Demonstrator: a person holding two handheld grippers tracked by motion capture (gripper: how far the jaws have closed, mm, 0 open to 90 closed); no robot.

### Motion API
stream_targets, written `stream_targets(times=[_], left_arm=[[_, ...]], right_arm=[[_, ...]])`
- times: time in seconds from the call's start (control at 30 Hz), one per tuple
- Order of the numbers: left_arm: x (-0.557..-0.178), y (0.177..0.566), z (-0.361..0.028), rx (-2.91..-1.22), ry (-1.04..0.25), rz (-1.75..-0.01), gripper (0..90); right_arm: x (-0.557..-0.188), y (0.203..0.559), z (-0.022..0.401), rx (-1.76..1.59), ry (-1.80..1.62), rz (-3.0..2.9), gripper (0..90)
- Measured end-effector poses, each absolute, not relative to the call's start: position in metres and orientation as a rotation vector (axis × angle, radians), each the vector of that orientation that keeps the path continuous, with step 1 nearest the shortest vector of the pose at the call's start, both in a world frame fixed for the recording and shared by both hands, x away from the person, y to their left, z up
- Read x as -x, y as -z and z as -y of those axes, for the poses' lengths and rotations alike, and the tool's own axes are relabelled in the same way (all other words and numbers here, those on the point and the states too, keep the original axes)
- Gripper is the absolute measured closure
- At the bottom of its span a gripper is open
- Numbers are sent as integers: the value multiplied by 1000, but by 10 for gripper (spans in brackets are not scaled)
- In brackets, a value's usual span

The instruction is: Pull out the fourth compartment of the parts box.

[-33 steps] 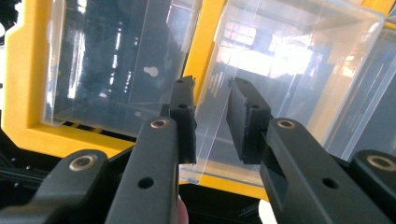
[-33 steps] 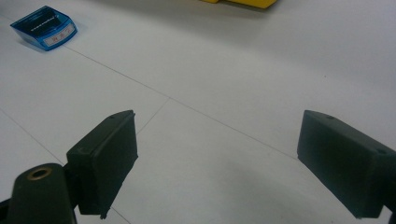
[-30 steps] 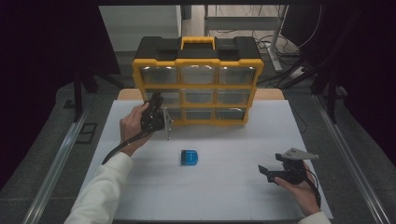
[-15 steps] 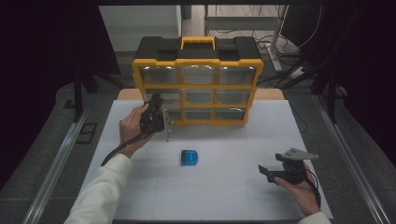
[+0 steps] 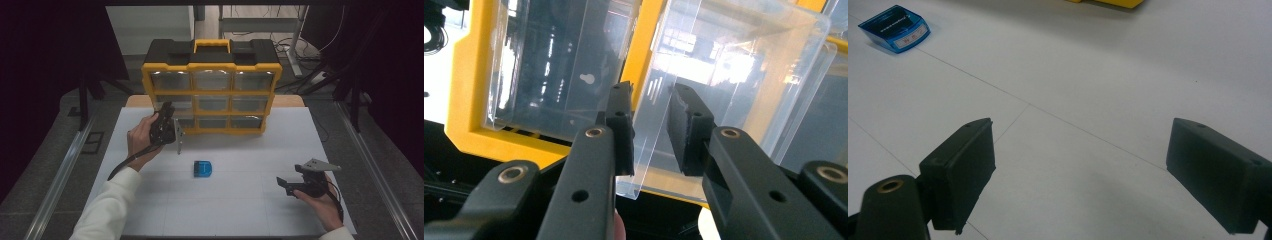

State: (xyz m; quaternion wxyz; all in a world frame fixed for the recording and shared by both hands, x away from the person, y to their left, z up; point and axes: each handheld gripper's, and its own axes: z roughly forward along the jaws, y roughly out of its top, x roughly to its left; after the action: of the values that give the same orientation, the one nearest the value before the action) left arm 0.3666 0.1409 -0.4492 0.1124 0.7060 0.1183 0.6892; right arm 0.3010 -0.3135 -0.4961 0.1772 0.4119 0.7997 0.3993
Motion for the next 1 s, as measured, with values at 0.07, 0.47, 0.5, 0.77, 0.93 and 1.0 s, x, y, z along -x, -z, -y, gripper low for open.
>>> stream_targets(times=[0.07,0.47,0.5,0.77,0.93,1.0], left_arm=[[-365,449,-141,-2076,-2025,-347,732],[-361,449,-142,-2078,-2011,-340,731],[-361,448,-141,-2080,-2009,-341,732],[-359,448,-141,-2089,-2009,-344,732],[-358,449,-141,-2080,-2006,-339,733],[-357,448,-141,-2086,-2011,-337,732]], right_arm=[[-301,496,314,-1167,-1128,-2263,124],[-301,496,313,-1167,-1127,-2263,124],[-301,496,313,-1165,-1130,-2264,124],[-301,496,313,-1165,-1131,-2264,124],[-301,496,313,-1165,-1130,-2264,124],[-301,496,313,-1164,-1130,-2265,125]])
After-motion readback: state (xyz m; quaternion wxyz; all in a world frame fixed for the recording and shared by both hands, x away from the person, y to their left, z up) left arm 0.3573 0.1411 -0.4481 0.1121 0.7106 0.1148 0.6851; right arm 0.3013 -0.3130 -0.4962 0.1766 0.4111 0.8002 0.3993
